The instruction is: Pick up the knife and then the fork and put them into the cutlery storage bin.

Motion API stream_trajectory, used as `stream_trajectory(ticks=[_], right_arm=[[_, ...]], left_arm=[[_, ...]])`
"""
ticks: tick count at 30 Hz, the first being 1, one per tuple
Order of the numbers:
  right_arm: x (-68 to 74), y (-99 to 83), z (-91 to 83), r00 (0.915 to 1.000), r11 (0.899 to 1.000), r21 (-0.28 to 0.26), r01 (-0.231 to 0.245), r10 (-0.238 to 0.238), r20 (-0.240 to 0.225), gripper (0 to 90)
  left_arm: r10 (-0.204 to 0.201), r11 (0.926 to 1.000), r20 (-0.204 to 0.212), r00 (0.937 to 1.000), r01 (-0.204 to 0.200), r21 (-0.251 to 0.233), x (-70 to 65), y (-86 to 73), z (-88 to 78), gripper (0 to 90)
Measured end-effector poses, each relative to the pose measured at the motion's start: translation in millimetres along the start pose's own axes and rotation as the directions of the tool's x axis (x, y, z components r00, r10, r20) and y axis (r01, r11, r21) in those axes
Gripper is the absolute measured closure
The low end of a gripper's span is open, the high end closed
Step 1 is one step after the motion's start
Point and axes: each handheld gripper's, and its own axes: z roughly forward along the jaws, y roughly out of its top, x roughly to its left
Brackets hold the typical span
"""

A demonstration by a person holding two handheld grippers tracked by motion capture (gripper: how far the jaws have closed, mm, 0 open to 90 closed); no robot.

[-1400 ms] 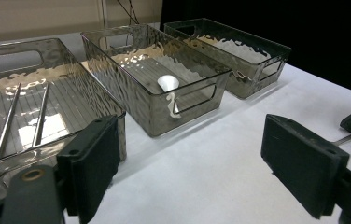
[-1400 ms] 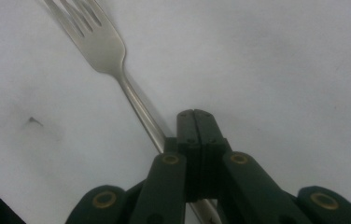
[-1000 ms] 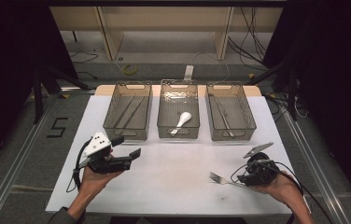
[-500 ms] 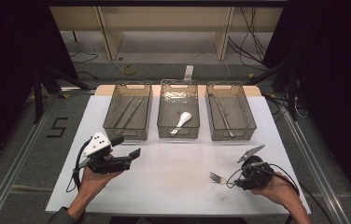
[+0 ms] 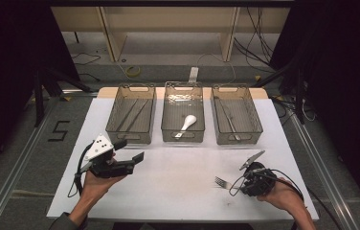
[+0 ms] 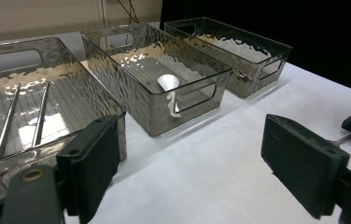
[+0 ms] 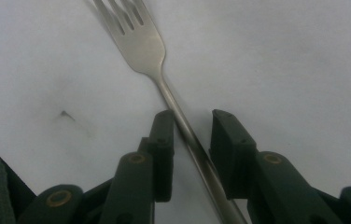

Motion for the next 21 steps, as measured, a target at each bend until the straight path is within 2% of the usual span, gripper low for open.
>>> stream_trajectory(ticks=[12, 21], right_arm=[[5.3, 3.5, 2.7, 0.999, 0.999, 0.036, 0.039, -0.04, 0.021, 72.9], [6.4, 4.5, 3.0, 0.9986, 0.998, 0.041, 0.051, -0.052, 0.009, 78.2]], left_arm=[[0.001, 1.0, -0.001, 1.0, -0.001, 0.002, -0.6, -0.1, 0.4, 19.3], [0.002, 1.0, -0.001, 1.0, -0.002, 0.003, -0.7, -0.1, 0.4, 19.3]])
